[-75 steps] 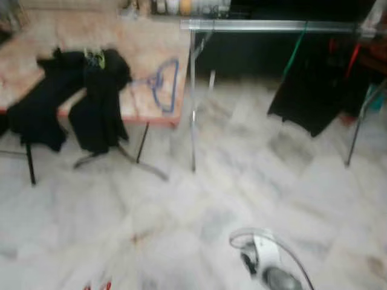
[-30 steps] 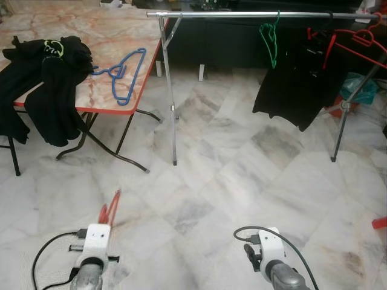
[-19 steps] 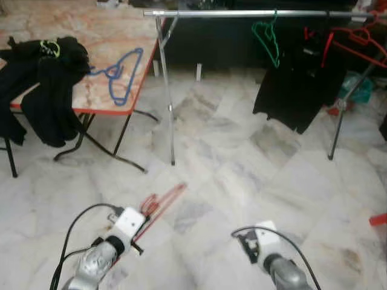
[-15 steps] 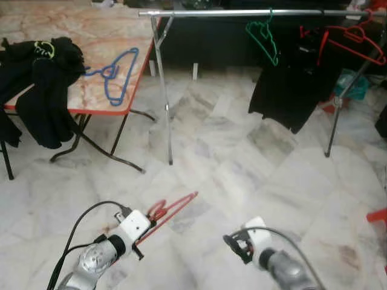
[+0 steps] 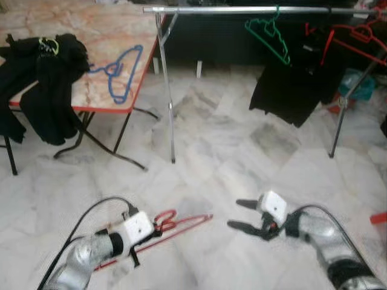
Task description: Hang hanger
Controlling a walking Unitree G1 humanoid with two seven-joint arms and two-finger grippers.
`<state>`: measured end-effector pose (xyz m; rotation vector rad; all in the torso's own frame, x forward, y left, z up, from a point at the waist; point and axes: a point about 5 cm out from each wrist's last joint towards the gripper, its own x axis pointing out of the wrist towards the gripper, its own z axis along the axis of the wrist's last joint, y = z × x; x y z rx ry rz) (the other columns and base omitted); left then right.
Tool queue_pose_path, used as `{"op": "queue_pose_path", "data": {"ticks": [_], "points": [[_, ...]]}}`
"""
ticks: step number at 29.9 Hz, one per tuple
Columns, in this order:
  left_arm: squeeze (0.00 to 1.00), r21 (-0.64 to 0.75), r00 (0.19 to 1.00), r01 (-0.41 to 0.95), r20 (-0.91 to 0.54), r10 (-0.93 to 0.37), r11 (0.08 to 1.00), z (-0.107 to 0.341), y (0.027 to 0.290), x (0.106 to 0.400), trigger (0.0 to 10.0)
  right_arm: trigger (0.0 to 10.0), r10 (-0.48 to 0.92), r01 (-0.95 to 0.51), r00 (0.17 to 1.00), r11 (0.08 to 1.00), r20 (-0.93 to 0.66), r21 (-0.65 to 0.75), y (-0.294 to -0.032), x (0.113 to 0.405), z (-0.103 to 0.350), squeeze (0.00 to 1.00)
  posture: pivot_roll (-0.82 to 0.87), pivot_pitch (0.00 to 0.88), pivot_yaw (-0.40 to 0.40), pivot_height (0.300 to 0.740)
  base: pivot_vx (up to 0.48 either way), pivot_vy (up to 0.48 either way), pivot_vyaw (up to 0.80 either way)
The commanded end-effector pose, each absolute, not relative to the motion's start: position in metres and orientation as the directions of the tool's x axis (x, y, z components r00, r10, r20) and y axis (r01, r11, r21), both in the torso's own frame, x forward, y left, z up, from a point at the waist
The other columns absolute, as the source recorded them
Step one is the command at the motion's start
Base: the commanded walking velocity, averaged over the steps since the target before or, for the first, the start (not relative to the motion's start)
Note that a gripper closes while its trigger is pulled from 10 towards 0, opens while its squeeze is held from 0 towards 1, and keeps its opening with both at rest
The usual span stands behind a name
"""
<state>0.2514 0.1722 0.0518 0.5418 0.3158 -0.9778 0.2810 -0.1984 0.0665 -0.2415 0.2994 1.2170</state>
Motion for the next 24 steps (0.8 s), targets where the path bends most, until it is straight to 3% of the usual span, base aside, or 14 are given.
{"op": "queue_pose_path", "data": {"ticks": [1,5,11,19,24], "points": [[0.00,0.250,0.465,0.885,-0.489,-0.738,0.393,0.058,0.165,0.247,10.0,10.0,0.903,-0.964,0.248,0.265,-0.351,0.002,-0.198,0.278,0.070,0.00,0.03,0.112,-0.042,0.740,0.000,0.000,0.00],[0.00,0.229,0.431,0.902,-0.456,-0.778,0.365,0.072,0.157,0.247,10.0,10.0,0.903,-0.989,0.126,0.148,-0.411,0.023,-0.197,0.274,0.071,0.00,0.03,0.109,-0.044,0.740,0.000,0.000,0.00],[0.00,0.203,0.363,0.931,-0.429,-0.827,0.304,0.093,0.146,0.245,10.0,10.0,0.925,-0.999,-0.016,0.004,-0.379,0.051,-0.187,0.265,0.087,0.00,0.03,0.108,-0.048,0.740,0.000,0.000,0.00],[0.00,0.164,0.270,0.961,-0.403,-0.874,0.221,0.109,0.130,0.237,10.0,10.0,0.931,-1.000,-0.020,-0.023,-0.364,-0.003,-0.174,0.267,0.096,0.00,0.03,0.104,-0.051,0.740,0.000,0.000,0.00],[0.00,0.138,0.221,0.974,-0.383,-0.897,0.181,0.118,0.120,0.231,10.0,10.0,0.930,-0.997,-0.071,-0.079,-0.361,-0.008,-0.164,0.261,0.103,0.00,0.03,0.105,-0.054,0.740,0.000,0.000,0.00]]}}
